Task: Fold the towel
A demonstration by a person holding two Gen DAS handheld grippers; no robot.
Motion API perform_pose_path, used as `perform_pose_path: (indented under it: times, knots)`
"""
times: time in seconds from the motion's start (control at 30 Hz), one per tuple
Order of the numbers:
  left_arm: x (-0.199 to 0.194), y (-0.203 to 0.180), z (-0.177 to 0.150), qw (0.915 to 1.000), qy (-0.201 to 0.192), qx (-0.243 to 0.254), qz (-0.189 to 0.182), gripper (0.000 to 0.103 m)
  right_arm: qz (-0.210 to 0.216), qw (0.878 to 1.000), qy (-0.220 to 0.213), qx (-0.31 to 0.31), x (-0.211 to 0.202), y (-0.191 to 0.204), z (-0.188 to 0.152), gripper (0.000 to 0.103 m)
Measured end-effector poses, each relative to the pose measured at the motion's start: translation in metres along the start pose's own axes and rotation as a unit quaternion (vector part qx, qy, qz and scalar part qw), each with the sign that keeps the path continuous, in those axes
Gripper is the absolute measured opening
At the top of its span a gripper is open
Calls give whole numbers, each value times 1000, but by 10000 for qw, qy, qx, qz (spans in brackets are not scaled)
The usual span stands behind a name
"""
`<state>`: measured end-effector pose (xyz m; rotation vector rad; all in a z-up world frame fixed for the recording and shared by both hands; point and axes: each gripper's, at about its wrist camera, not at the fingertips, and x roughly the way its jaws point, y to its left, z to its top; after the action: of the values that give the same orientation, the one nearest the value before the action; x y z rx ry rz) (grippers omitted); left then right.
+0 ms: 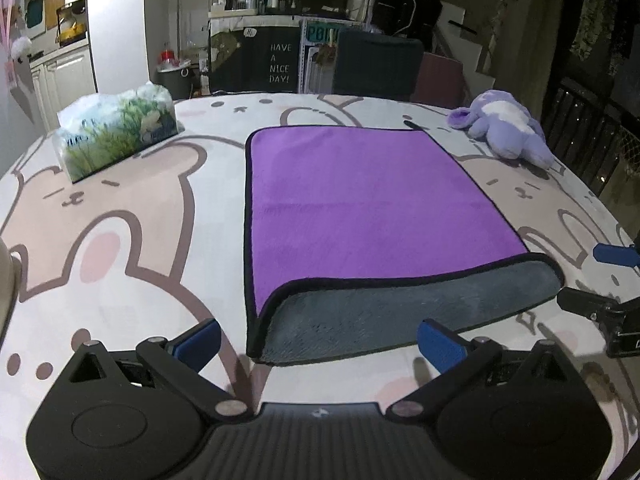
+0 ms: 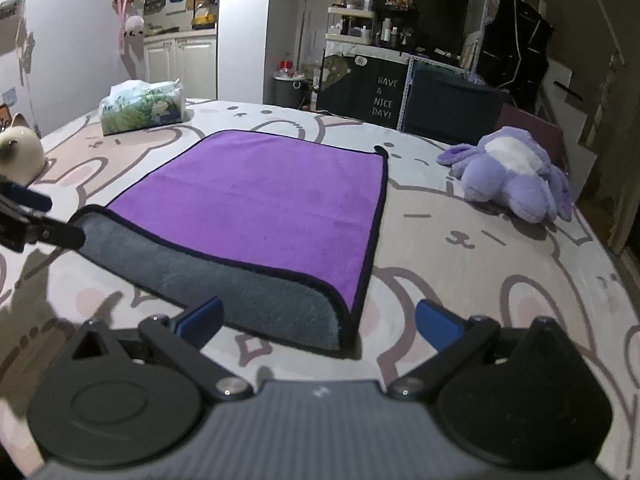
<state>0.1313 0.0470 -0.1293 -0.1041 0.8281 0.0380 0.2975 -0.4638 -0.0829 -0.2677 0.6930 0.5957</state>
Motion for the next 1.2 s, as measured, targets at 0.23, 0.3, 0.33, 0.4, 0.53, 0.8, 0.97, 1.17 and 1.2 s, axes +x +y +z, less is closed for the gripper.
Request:
perform_pose_path:
  times: [0.23,0.3,0.33,0.4,0.53,0.8,0.97,1.17,1.2]
  knots:
    - [11,15,5,9997,-94,192,-143,96,245,9997,69,25,19,-10,-2,103]
    - [14,21,7,9996,-78,159,-226,92,364,9993,80,19,24,-13,-2,103]
    - [15,24,8,9995,-68,150,-266,88,433,9990,87,11,26,-15,-1,103]
    - [18,28,10,9993,-27,148,-329,82,499,9987,134,-13,31,-18,0,103]
    - [20,35,12,9987,57,95,-503,65,433,9988,235,-59,40,-22,4,103]
    - [20,34,14,9963,226,144,-811,40,1019,9934,503,129,51,-37,12,77]
    - [22,35,13,9960,364,176,-794,25,1259,9880,790,413,59,-43,14,60]
    - [22,39,14,9956,538,149,-751,19,1488,9838,942,322,59,-41,14,45]
    - [22,39,14,9955,571,155,-743,19,1509,9835,953,304,58,-41,14,42]
